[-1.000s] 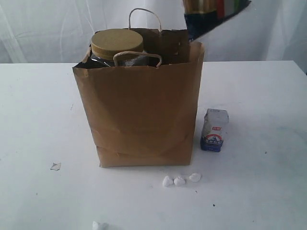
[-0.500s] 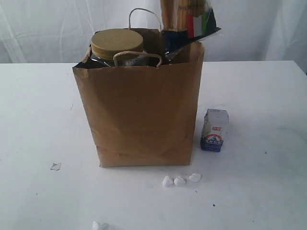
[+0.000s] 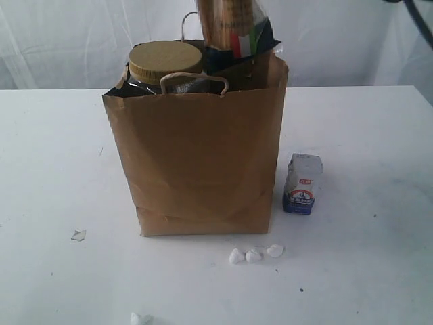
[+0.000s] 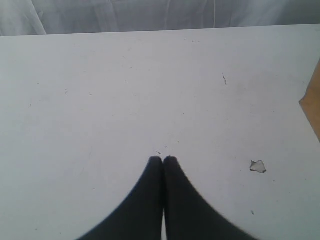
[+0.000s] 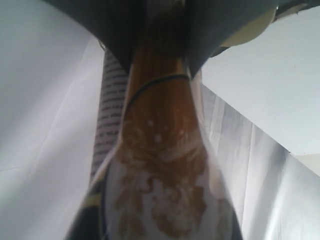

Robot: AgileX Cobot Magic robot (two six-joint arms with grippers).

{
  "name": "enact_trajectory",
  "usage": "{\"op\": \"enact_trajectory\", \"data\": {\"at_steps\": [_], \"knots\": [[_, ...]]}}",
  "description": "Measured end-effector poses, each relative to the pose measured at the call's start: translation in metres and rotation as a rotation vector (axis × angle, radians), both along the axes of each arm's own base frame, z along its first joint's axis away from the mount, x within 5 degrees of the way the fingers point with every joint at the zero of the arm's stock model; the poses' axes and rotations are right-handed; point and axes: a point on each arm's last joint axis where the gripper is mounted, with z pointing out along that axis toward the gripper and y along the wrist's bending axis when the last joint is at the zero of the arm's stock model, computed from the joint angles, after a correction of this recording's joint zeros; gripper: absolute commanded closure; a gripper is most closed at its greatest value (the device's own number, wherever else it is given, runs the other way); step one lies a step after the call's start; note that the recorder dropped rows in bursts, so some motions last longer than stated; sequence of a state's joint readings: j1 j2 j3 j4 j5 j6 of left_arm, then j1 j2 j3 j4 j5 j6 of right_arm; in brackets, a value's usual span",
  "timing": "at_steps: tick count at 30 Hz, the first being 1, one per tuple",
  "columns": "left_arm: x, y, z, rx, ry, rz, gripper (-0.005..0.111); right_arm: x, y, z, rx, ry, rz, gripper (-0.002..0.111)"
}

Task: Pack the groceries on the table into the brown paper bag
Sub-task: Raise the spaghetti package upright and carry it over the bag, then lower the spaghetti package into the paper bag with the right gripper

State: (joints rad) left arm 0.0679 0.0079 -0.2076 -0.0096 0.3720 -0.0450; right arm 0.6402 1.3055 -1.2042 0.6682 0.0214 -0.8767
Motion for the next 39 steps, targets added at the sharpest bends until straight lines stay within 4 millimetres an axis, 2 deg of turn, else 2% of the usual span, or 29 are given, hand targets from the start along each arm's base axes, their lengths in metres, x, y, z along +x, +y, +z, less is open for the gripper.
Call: {"op": "enact_trajectory", "data": {"at_steps": [8, 17, 25, 33, 36, 39], "knots": [[0.0, 0.0, 0.0, 0.0, 0.0, 0.0, 0.107, 0.017, 0.007, -0.031, -0.021, 0.022, -0.065, 0.108], [0.0, 0.0, 0.0, 0.0, 0.0, 0.0, 0.107, 0.025, 0.013, -0.043, -0.039, 0.043, -0.072, 0.108], [0.0, 0.0, 0.0, 0.0, 0.0, 0.0, 0.107, 0.034, 0.022, -0.063, -0.084, 0.106, -0.052, 0.108], [0.0, 0.0, 0.0, 0.0, 0.0, 0.0, 0.107, 0.033, 0.022, -0.066, -0.096, 0.119, -0.042, 0.108], [0.0, 0.0, 0.0, 0.0, 0.0, 0.0, 0.107, 0.034, 0.014, -0.083, -0.129, 0.169, -0.058, 0.108], [0.0, 0.0, 0.0, 0.0, 0.0, 0.0, 0.107, 0.038, 0.006, -0.091, -0.107, 0.221, -0.086, 0.108]]}}
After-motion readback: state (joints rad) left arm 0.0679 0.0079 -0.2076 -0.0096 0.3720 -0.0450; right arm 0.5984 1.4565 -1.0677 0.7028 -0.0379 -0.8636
